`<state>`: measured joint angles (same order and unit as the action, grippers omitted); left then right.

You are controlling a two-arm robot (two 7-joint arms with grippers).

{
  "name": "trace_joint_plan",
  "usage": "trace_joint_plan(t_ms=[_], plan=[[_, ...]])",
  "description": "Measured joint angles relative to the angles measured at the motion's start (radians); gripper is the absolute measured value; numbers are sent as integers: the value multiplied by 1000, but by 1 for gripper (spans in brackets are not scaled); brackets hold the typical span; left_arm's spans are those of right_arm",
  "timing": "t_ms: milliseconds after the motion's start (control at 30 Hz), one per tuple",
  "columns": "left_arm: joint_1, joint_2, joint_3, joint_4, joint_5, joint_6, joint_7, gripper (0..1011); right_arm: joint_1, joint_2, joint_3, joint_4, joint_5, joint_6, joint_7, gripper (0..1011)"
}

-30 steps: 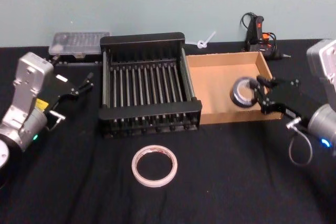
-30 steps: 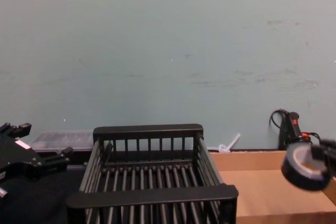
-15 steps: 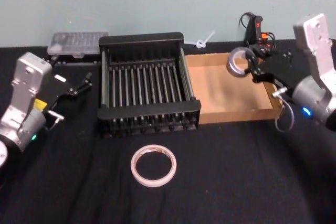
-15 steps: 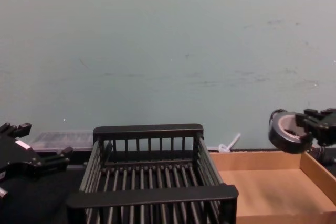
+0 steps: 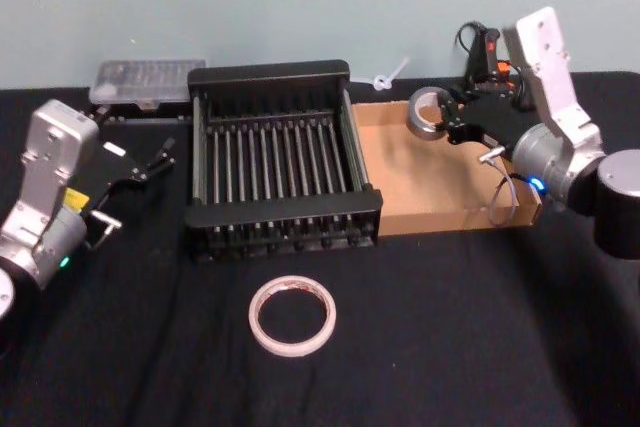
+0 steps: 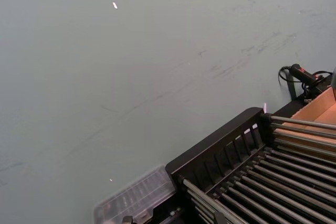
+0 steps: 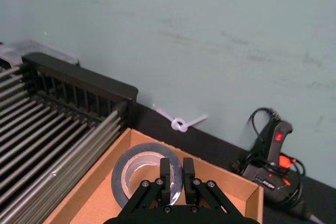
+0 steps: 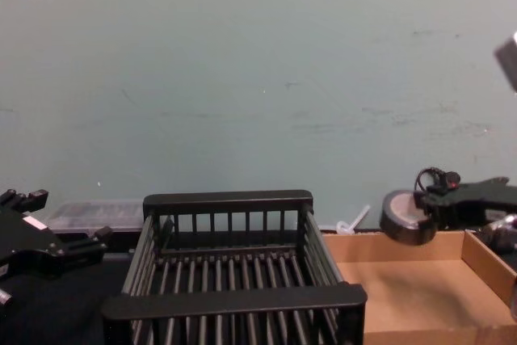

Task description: Pick up the white tape and place it into the black box , Pick up the silver tape and place it into the brown box.

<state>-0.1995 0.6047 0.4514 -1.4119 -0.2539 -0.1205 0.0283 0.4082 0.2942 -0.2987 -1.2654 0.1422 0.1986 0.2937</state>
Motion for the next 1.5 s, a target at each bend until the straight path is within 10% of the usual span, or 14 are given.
trace_joint_plan(t_ms=[433, 867, 1500], plan=[[0, 0, 0, 0, 0, 0, 0, 1001, 65, -48, -20, 149, -34, 40, 15, 145], [0, 0, 0, 0, 0, 0, 0, 1001, 65, -48, -21, 151, -37, 41, 16, 150], [0, 0, 0, 0, 0, 0, 0, 1002, 65, -47, -20, 149, -35, 40, 15, 742]])
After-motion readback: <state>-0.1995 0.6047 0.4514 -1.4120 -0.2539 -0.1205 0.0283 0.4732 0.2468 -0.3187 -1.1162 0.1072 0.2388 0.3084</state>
